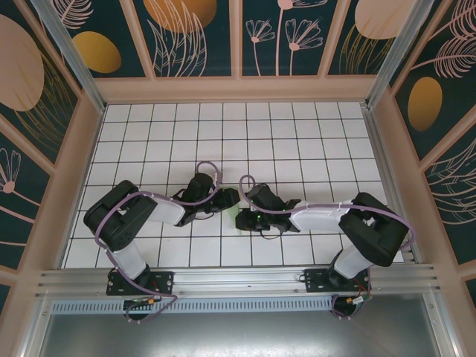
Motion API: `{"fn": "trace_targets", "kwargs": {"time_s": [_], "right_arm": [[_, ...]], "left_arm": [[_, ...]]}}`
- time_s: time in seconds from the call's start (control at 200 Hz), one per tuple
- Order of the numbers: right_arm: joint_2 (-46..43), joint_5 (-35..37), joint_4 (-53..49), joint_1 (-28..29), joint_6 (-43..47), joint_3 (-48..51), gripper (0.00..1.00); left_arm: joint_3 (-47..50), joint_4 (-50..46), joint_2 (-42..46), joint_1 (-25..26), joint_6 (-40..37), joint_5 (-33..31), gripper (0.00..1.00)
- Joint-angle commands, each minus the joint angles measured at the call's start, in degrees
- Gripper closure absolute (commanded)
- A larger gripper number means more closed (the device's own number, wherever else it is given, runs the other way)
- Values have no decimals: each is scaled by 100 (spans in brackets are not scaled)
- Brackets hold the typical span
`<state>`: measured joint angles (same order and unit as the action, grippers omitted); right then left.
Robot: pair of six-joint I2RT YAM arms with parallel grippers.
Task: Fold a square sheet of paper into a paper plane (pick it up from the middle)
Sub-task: Fold the wing for the fifth time at the center of the table.
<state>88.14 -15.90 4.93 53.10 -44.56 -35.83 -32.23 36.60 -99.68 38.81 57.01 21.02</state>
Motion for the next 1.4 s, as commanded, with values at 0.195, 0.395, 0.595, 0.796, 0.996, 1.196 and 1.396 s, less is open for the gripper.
{"fn": "trace_targets", "kwargs": {"time_s": [0.195, 0.395, 0.595, 0.796, 0.996, 1.196, 1.396], "right_arm": [[-387, 357, 1, -71, -141, 137, 77], [-315, 148, 192, -89, -167, 191, 77], [-36, -115, 489, -89, -224, 195, 80], [25, -185, 554, -89, -207, 217, 88], [145, -313, 605, -72, -101, 339, 98], [408, -394, 456, 5, 100, 353, 98], [473, -397, 317, 163, 231, 163, 97]], "left_arm": [[11, -487, -219, 13, -138, 21, 57], [6, -496, -236, 6, -147, 22, 57], [-7, -485, -245, 10, -138, 43, 57], [-3, -487, -245, 13, -138, 42, 57], [-3, -489, -236, 13, -137, 43, 57], [6, -483, -258, 12, -103, 23, 57], [10, -505, -256, 8, -80, 17, 57]]}}
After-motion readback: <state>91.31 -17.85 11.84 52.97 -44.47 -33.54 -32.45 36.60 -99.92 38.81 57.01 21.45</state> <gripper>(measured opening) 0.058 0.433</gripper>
